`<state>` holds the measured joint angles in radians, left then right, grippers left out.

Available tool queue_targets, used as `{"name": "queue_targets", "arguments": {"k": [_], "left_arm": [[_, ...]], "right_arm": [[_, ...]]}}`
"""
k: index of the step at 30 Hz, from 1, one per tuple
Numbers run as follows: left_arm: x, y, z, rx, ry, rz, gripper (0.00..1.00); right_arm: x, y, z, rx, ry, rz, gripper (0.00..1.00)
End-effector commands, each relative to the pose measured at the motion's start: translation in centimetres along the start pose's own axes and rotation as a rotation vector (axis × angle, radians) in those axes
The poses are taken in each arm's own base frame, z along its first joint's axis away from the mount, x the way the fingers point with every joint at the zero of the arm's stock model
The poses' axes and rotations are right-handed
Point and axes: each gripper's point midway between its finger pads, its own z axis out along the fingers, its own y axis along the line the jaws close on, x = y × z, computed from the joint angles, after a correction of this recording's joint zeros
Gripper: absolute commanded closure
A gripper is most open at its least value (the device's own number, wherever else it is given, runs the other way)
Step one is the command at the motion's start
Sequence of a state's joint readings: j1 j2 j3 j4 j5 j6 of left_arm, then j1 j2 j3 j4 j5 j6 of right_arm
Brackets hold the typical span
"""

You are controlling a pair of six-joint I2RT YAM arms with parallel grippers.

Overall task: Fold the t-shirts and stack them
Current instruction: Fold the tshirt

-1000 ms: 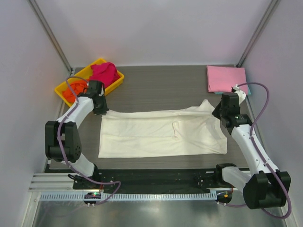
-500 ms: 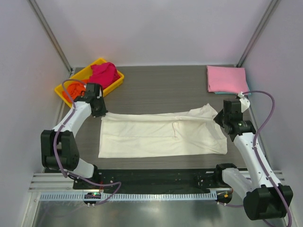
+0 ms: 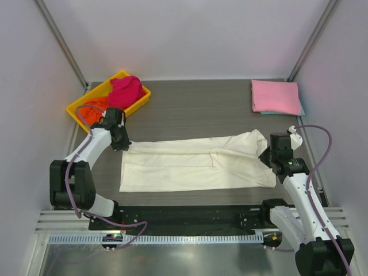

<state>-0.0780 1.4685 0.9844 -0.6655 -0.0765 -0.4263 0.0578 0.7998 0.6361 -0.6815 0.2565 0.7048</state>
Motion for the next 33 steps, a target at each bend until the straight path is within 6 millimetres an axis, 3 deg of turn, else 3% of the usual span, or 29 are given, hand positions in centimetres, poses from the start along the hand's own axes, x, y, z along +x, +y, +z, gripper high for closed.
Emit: {"name": "queue_targets", "arguments": {"k": [1, 5, 11, 15, 21, 27, 33], "left_arm": [[-1.3, -0.3, -1.4, 0.023, -0.057, -0.030, 1.00], [-1.8, -0.4, -1.7, 0.022, -0.064, -0.026, 1.00], [-1.0, 0.3, -1.3, -0.016, -0.023, -0.033, 1.00], [-1.2, 1.3, -2.0, -0.061, -0.027, -0.044, 1.00], [-2.0, 0.1, -3.3, 0.009, -0.045, -0.052, 1.00], [-0.3, 1.3, -2.9, -0.051, 0.027, -0.037, 1.00], [2.5, 1.7, -2.2, -0.060, 0.098, -0.078, 1.00]], "right_arm": [[-2.2, 1.0, -0.9, -0.023, -0.068, 0.026, 0.99], [-2.9, 1.3, -1.6, -0.027, -0.075, 0.041, 0.99], [-1.7, 1.1, -1.8, -0.041, -0.040, 0.061, 0.99], [-1.4, 0.9, -2.0, -0.042, -0.036, 0.063, 0.99], [-2.4, 1.8, -2.5, -0.061, -0.040, 0.050, 0.99], [-1.8, 0.5, -3.1, -0.034, -0.048, 0.055, 0.99], [0.5, 1.6, -3.5, -0.124, 0.058, 0.049, 0.99]]}}
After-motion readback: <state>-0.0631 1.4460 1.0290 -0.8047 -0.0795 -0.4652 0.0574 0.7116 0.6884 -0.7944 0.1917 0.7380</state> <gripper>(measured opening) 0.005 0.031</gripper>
